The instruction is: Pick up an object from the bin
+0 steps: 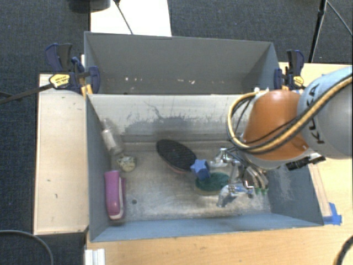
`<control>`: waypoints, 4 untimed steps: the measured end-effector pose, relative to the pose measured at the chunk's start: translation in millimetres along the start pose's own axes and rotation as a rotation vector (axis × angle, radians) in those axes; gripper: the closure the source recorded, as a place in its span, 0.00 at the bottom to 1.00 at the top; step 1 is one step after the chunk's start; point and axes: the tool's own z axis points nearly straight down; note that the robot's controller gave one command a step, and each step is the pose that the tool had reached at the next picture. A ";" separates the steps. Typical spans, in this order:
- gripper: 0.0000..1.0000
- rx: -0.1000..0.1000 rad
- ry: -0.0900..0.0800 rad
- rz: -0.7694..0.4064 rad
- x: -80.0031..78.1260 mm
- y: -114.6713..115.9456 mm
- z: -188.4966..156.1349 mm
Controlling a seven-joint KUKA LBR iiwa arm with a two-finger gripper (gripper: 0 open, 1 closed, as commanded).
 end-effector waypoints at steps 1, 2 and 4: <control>1.00 0.000 0.000 0.000 0.0 0.0 0.0; 0.00 0.000 0.000 0.000 0.0 0.0 0.0; 1.00 0.005 -0.008 -0.071 -41.1 -20.3 52.0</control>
Offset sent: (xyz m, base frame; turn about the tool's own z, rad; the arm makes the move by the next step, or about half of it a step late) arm 0.0000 0.0000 0.0000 0.0000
